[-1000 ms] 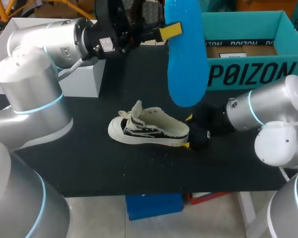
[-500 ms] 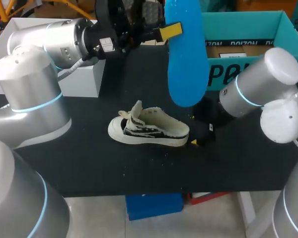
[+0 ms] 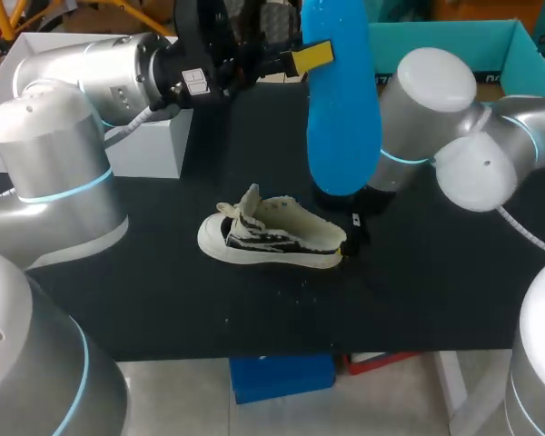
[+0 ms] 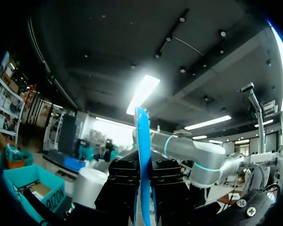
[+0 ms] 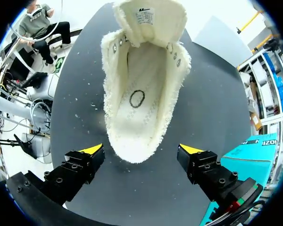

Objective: Take the shoe out of the shoebox, open the shoe tongue, remove and reinsert the insole, then place the shoe into the shoebox

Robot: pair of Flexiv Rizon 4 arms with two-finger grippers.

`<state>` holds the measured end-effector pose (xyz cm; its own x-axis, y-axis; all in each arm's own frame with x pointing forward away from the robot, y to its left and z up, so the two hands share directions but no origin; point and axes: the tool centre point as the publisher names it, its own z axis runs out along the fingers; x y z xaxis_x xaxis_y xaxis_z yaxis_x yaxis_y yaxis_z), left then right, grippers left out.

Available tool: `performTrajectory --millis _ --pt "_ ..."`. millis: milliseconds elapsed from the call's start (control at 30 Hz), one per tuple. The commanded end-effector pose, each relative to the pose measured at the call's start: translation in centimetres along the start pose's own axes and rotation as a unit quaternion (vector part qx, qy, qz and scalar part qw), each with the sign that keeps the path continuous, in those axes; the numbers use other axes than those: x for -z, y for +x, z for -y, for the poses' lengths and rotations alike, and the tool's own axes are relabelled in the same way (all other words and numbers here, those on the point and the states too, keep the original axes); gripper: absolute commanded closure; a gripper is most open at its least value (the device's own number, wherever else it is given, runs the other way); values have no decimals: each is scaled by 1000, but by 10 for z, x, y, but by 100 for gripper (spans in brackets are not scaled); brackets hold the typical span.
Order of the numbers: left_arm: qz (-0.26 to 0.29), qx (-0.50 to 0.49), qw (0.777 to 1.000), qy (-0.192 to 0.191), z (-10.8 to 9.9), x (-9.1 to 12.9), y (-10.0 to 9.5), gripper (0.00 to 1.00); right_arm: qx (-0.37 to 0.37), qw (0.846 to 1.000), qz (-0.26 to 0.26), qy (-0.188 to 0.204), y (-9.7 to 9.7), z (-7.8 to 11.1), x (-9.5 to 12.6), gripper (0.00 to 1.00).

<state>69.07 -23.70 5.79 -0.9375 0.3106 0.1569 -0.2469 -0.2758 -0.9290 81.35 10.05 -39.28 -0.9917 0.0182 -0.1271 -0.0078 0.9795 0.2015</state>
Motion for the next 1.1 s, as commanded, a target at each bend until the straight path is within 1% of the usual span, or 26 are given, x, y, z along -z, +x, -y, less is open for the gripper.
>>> performTrajectory --millis 33,167,533,900,1100 --pt "0 -1 1000 0 -1 0 0 100 2 984 -5 177 -3 -12 2 0" --pt "0 -1 1000 0 -1 0 0 100 4 984 -7 177 -1 -21 1 0" --pt "0 -1 1000 0 -1 0 0 100 -8 987 -11 163 9 -39 -11 0" --pt "0 -1 1000 0 -1 0 0 100 -30 991 -17 133 13 -45 -21 0" --pt "0 -1 1000 0 -1 0 0 100 -35 991 -19 128 13 -44 -25 0"
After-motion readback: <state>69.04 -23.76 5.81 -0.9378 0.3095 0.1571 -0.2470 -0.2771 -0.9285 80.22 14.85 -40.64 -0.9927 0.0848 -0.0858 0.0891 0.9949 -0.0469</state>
